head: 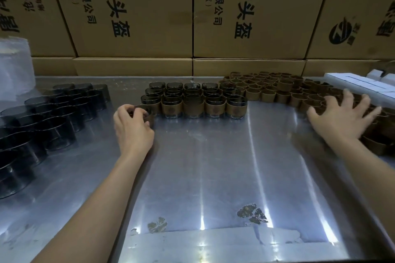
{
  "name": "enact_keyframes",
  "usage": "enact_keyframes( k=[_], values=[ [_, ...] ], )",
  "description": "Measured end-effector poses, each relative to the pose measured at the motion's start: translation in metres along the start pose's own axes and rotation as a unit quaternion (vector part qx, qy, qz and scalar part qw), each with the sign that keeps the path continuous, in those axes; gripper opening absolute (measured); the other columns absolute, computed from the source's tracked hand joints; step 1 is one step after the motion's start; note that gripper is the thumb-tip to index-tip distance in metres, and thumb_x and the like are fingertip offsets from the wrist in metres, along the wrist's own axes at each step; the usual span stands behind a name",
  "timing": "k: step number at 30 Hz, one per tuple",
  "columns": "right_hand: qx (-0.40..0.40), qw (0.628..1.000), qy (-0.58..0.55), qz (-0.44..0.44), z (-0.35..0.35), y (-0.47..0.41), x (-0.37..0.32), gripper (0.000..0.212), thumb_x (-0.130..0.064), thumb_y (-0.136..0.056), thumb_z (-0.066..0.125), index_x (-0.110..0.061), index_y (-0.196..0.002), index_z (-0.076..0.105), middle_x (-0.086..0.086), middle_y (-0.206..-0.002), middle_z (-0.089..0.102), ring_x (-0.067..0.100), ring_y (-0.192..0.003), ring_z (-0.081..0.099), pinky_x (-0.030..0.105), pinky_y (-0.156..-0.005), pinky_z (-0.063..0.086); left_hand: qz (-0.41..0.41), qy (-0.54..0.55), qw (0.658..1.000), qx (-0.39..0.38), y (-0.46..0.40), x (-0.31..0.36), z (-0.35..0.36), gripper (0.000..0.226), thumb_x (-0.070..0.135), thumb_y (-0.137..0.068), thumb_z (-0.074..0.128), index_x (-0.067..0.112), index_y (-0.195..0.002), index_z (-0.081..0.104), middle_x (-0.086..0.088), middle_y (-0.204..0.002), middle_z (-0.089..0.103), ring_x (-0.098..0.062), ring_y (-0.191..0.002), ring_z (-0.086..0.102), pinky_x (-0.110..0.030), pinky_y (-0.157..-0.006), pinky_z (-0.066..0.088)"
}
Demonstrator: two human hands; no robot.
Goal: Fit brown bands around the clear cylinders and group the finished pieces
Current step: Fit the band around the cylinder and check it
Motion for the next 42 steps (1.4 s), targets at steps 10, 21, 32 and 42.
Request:
enact_keyframes(
  k=[10,21,32,42],
  values=[
    [-0.145,0.988,0.052,0.01,0.006,-0.022,0.0,0.055,-0.053,-0.086,0.059,-0.01,-0.119,0.058,0.021,-0.121,0.054,0.043,-0.117,0.041,0.043,-0.08,0.041,-0.006,0.012,0.998,-0.055,0.0,0.002,0.004,0.033,0.008,-0.09,0.058,0.012,-0.122,0.053,-0.012,-0.136,0.031,-0.032,-0.131,0.025,-0.045,-0.107,0.032],
    [-0.24,0.948,-0.154,-0.143,-0.003,-0.007,-0.054,0.046,-0.06,-0.087,0.055,-0.025,-0.117,0.06,-0.001,-0.109,0.061,0.022,-0.1,0.057,0.036,-0.078,0.049,-0.003,0.018,0.998,-0.067,0.0,0.003,0.004,0.036,0.008,-0.088,0.06,0.014,-0.123,0.052,-0.01,-0.136,0.031,-0.032,-0.131,0.025,-0.046,-0.105,0.033],
    [-0.007,0.936,-0.349,-0.039,0.012,-0.053,-0.009,0.024,-0.034,-0.097,0.049,-0.018,-0.1,0.067,-0.002,-0.074,0.062,0.012,-0.066,0.053,0.026,-0.056,0.035,0.02,0.012,0.998,-0.051,0.001,0.004,0.006,0.034,0.008,-0.087,0.061,0.013,-0.12,0.054,-0.011,-0.13,0.035,-0.032,-0.127,0.029,-0.041,-0.103,0.034],
    [-0.301,0.942,-0.146,-0.006,0.046,-0.086,0.0,0.053,-0.056,-0.093,0.046,-0.02,-0.132,0.052,0.016,-0.117,0.058,0.038,-0.102,0.056,0.05,-0.097,0.041,0.019,0.004,0.998,-0.057,-0.001,0.004,0.008,0.035,0.008,-0.087,0.06,0.015,-0.121,0.053,-0.01,-0.13,0.034,-0.031,-0.128,0.027,-0.042,-0.101,0.035]
  ],
)
Point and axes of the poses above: each hand's wrist, its own y-axis away from the middle knuckle, its own z-axis out of the palm, x = y × z, the point moved 2 cm from there along -y, towards the middle knuckle
